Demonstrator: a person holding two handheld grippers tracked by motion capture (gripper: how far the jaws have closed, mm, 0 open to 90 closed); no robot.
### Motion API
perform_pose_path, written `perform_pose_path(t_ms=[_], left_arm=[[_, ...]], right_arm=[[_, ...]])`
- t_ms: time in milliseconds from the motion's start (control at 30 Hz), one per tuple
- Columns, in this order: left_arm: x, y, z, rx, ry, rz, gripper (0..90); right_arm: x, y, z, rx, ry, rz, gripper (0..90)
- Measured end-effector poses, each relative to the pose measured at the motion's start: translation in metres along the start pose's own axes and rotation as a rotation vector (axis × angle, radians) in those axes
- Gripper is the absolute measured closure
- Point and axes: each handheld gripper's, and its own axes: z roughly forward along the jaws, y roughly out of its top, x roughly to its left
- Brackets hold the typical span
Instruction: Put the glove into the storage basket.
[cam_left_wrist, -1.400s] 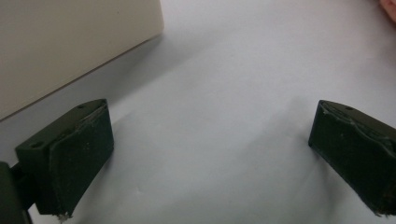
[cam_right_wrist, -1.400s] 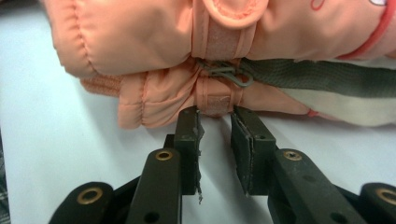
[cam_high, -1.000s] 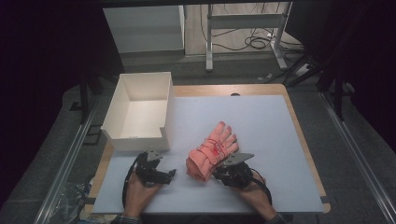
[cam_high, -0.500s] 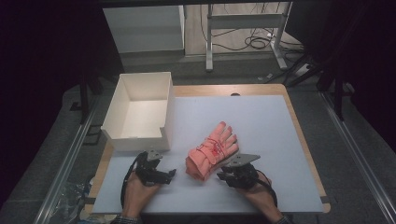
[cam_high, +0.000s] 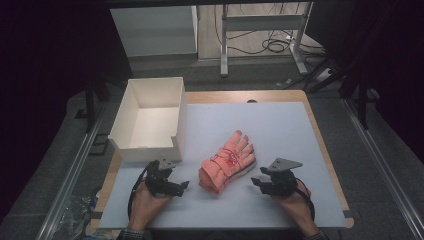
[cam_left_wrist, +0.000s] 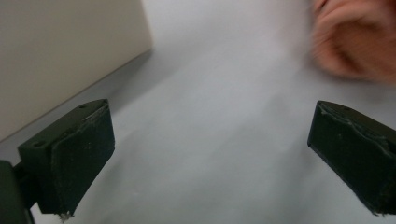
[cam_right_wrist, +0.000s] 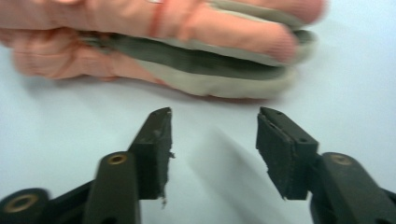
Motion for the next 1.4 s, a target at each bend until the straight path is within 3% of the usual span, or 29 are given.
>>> perform_pose_path(t_ms=[333,567,733,1033,1233,1300,1400], left_arm=[[-0.013,0.024,-0.023,-0.009,-0.092,0.018,0.0],[-0.026,0.050,-0.032,-0.015,-0.148,0.041,0.0],[-0.041,0.075,-0.030,-0.018,-0.185,0.068,0.0],[-0.068,0.113,0.002,0.029,-0.165,0.130,0.0],[-0.080,0.125,0.032,0.081,-0.159,0.145,0.0],[-0.085,0.127,0.042,0.099,-0.127,0.156,0.0],[-0.090,0.129,0.053,0.123,-0.137,0.162,0.0]], right_arm=[[-0.039,-0.014,-0.014,0.025,-0.132,0.063,26.0],[-0.056,-0.023,-0.017,0.054,-0.189,0.097,19.7],[-0.065,-0.028,-0.017,0.074,-0.212,0.119,14.9],[-0.068,-0.029,-0.016,0.074,-0.200,0.136,14.4],[-0.068,-0.030,-0.016,0.073,-0.198,0.138,14.3],[-0.068,-0.030,-0.016,0.072,-0.198,0.138,14.3],[-0.068,-0.030,-0.016,0.070,-0.198,0.138,14.3]])
